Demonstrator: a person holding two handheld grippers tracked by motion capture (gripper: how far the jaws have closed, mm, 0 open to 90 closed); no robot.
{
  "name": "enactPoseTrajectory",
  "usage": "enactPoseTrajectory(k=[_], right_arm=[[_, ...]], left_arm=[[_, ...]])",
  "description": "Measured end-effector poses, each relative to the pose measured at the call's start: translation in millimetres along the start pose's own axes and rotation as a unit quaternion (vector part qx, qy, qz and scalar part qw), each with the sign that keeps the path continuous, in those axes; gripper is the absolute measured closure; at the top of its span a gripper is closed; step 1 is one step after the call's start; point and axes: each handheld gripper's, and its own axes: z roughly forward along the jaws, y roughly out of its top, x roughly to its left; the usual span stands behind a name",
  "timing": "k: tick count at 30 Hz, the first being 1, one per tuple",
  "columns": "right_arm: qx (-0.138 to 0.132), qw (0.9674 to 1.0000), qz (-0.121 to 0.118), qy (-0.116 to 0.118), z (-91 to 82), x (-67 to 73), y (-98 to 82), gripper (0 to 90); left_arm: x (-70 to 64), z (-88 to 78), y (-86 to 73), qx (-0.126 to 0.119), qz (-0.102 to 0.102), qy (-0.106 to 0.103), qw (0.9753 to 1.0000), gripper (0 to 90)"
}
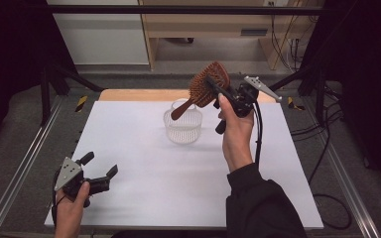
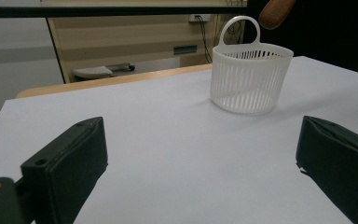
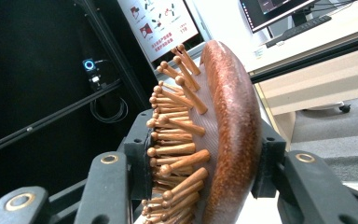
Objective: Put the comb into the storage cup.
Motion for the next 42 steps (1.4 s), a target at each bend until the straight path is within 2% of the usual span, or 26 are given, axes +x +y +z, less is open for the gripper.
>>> enactPoseTrajectory(k=[16,23,42], right_arm=[[-0.004,1.0,0.002,-0.007,3.8,-4.7,-1.9,52.6],[0.003,0.9999,-0.004,-0.013,8.3,-5.7,-7.2,52.6],[-0.003,0.9994,-0.019,-0.028,25.3,-6.1,-22.8,52.5]], left_arm=[[0.4,-0.6,0.3,-0.003,0.001,0.0,1.0,2.1],[0.3,-0.7,0.5,-0.004,0.0,0.0,1.0,2.1],[1.2,0.0,-0.1,-0.005,-0.001,0.0,1.0,2.1]])
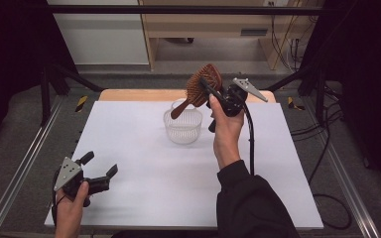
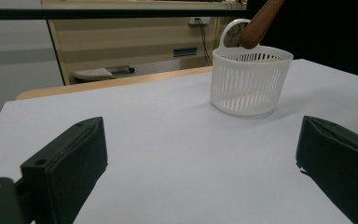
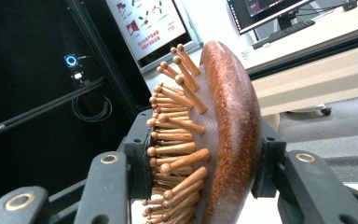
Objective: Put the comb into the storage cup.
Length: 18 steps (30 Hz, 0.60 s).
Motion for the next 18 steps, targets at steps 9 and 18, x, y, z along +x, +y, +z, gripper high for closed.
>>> enactPoseTrajectory(k=[9,18], right_arm=[[0.01,0.9999,0.003,-0.006,6.9,-6.8,-15.0,52.5],[0.015,0.9997,0.012,-0.015,10.0,-13.8,-26.1,52.5]], left_arm=[[-1.2,1.1,0.1,0.004,0.004,-0.003,1.0,2.1],[-1.2,1.0,0.3,0.004,0.004,-0.005,1.0,2.0]])
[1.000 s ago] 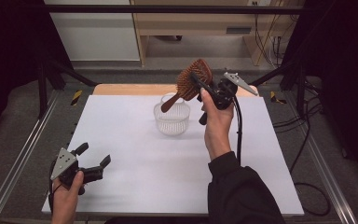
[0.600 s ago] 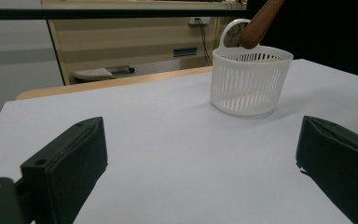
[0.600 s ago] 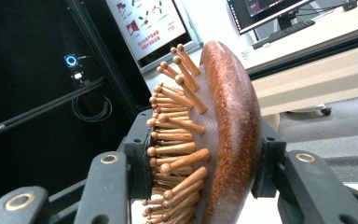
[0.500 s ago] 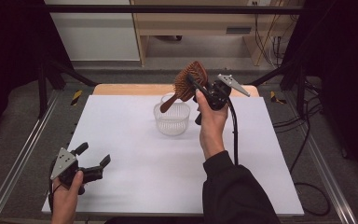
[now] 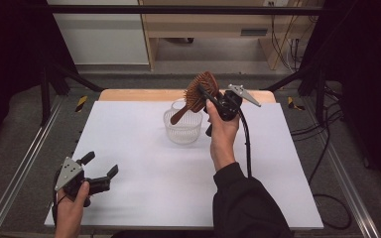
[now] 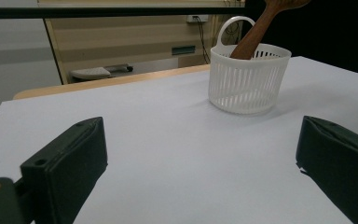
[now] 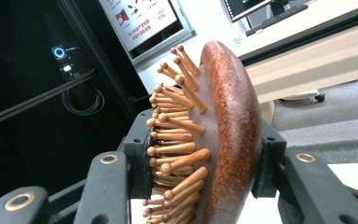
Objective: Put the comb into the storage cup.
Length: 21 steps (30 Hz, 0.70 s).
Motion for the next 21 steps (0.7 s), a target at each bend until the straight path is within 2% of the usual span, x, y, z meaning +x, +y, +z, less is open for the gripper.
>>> enactPoseTrajectory(k=[21], right_arm=[[0.016,0.9998,0.005,-0.006,6.4,-5.6,-14.9,52.3]], left_arm=[[-0.2,0.6,0.1,0.0,-0.003,0.001,1.0,2.0]])
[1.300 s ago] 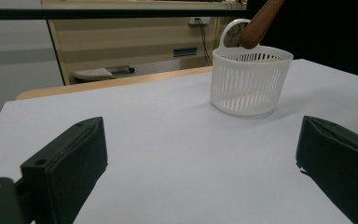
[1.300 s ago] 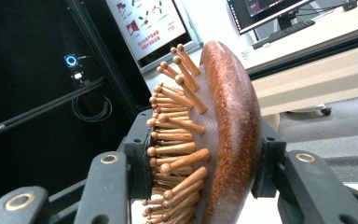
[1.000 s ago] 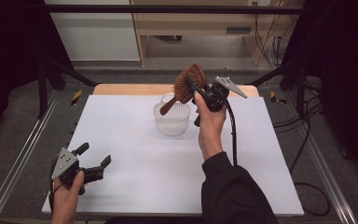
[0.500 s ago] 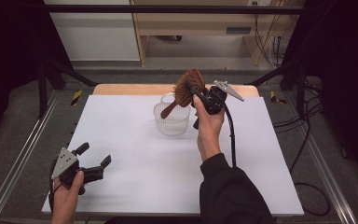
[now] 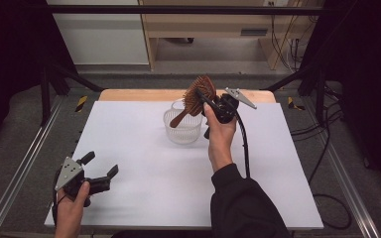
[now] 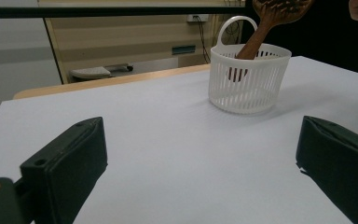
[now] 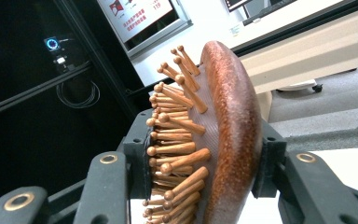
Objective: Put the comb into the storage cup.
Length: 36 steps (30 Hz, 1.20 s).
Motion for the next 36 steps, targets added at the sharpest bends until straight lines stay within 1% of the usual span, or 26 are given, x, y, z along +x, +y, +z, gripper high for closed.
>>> enactPoseTrajectory(k=[15,36], right_arm=[[0.003,1.0,0.008,-0.001,5.5,-1.2,-9.7,52.2],[0.01,0.9998,0.016,-0.004,5.3,-5.1,-21.3,52.0]], left_arm=[[0.0,0.0,0.2,-0.001,0.0,-0.001,1.0,2.0],[-0.6,0.3,0.2,0.0,0.002,-0.003,1.0,2.0]])
